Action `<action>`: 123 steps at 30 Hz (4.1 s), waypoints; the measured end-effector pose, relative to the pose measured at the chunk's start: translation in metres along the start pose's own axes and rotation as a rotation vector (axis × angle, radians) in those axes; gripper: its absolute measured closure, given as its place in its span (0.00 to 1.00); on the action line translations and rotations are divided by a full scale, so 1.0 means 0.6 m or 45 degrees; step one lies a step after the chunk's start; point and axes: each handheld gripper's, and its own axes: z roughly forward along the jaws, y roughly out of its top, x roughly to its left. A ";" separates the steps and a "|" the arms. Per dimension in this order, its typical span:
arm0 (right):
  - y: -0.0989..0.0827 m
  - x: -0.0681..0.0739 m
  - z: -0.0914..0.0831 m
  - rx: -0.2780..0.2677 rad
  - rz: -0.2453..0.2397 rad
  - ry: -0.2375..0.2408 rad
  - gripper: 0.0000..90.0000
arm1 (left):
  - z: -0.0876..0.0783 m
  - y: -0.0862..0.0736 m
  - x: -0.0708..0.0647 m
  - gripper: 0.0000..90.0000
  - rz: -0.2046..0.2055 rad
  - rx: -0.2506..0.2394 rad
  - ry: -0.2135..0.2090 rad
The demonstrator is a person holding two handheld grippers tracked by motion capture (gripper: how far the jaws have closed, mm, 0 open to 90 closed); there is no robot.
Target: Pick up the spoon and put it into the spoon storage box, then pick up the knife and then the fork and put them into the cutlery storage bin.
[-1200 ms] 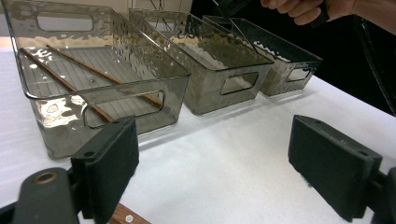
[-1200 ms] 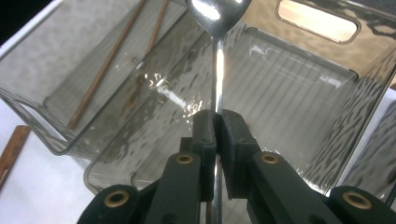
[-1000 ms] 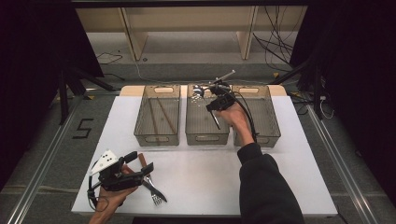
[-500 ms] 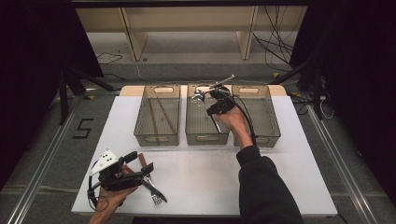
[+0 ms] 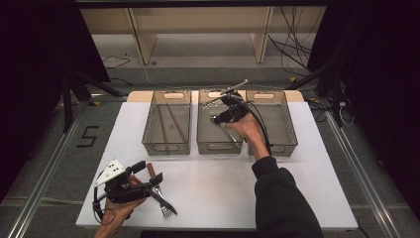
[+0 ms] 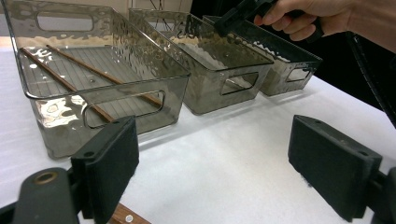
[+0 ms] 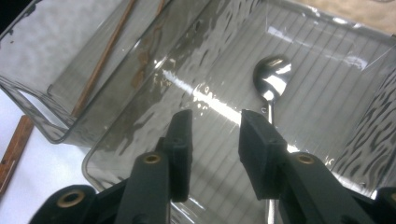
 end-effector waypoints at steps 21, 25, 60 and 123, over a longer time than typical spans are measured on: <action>-0.079 0.056 -0.073 -0.202 -0.114 0.079 0.46 | 0.000 0.000 0.001 0.17 -0.002 0.002 0.006; -0.104 0.066 -0.095 -0.244 -0.122 0.091 0.44 | 0.001 0.000 0.001 0.17 -0.001 0.003 0.008; -0.293 0.043 -0.141 -0.465 -0.099 0.134 0.38 | 0.006 0.001 0.004 0.17 -0.023 0.037 0.022; -0.404 0.042 -0.160 -0.496 -0.102 0.067 0.31 | 0.064 0.034 0.049 0.44 0.224 0.525 0.133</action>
